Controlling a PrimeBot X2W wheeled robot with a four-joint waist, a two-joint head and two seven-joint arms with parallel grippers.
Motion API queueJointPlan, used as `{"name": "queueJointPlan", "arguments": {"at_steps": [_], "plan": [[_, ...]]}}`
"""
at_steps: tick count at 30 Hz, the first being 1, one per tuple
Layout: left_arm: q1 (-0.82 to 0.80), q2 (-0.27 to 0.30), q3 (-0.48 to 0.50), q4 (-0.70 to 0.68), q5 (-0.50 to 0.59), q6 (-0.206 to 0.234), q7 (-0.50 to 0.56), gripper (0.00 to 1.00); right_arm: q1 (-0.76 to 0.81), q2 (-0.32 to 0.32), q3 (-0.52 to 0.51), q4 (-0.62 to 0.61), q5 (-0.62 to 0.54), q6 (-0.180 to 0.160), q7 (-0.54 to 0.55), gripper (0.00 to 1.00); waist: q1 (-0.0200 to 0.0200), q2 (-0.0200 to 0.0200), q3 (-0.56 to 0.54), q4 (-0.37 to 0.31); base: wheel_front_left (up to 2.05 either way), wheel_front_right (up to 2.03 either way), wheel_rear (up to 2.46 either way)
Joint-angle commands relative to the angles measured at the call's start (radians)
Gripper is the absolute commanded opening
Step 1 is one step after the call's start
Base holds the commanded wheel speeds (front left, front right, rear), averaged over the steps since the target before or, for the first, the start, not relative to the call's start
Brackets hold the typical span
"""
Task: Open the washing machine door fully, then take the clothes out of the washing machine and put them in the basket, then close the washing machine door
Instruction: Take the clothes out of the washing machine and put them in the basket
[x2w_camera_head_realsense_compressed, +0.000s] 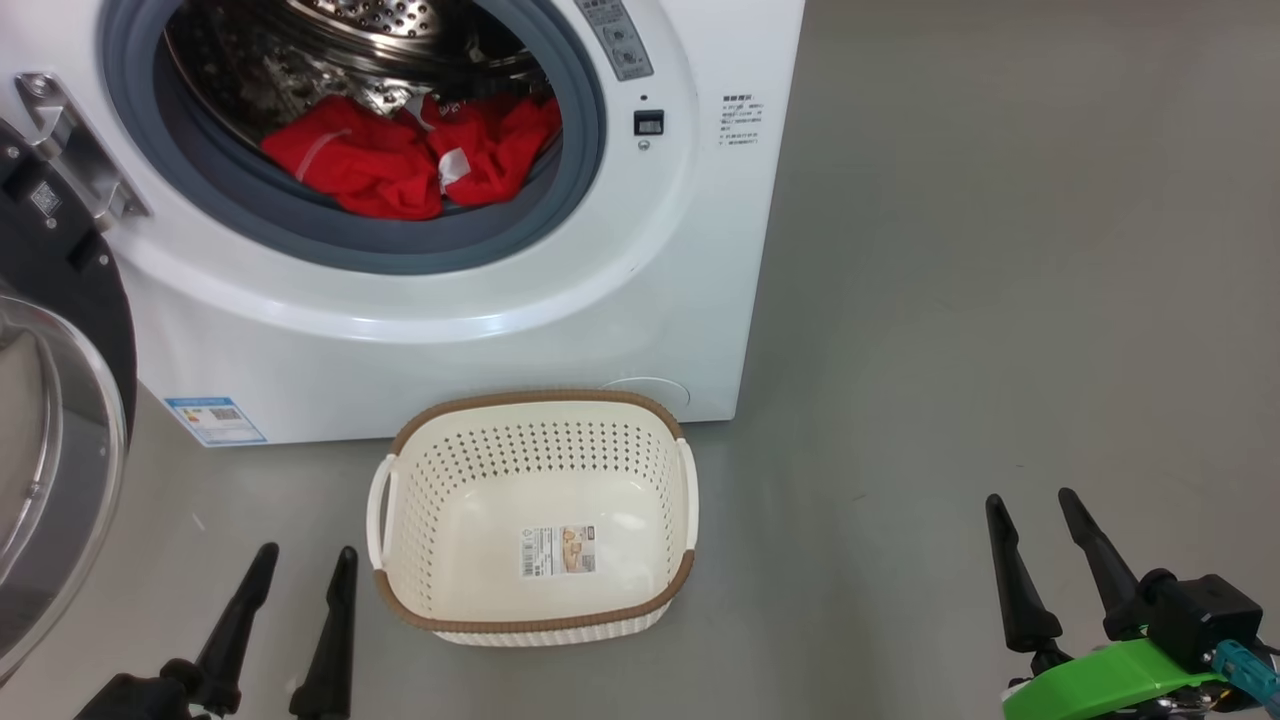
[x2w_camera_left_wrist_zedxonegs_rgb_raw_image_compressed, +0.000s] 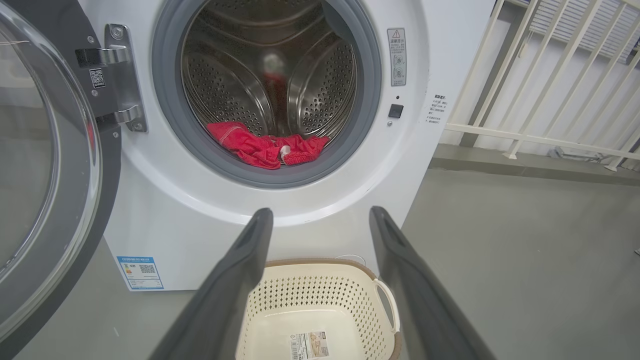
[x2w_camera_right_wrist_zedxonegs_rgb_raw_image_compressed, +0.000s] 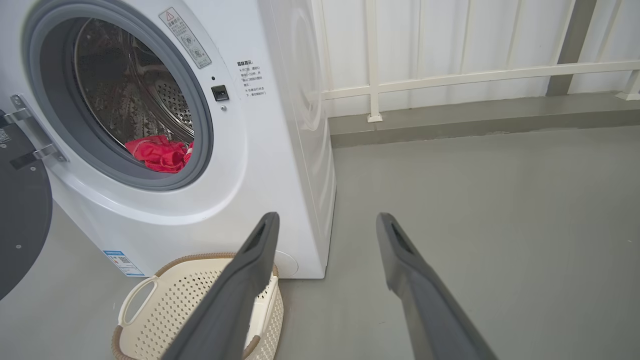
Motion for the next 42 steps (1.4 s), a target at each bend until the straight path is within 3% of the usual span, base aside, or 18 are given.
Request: {"name": "queueJointPlan", "arguments": {"at_steps": [1, 22, 42], "plan": [[-0.028, 0.020, 0.035, -0.019, -0.007, 0.002, -0.005, 1.00, -0.018, -0.007, 0.028, -0.026, -0.006, 0.006, -0.012, 1.00, 0.0000, 0.0000, 0.002, 0.000, 0.22, -0.47, 0.25], [-0.056, 0.042, 0.027, -0.015, -0.016, 0.002, -0.005, 1.00, -0.039, -0.001, 0.044, -0.022, -0.007, 0.006, -0.012, 1.00, 0.0000, 0.0000, 0.030, 0.005, 1.13, -1.25, 0.12], [-0.132, 0.042, -0.002, 0.030, 0.012, 0.002, -0.005, 1.00, -0.059, 0.000, 0.059, -0.027, 0.003, 0.006, -0.012, 1.00, 0.0000, 0.0000, 0.081, 0.003, 0.08, -0.08, 0.00]]}}
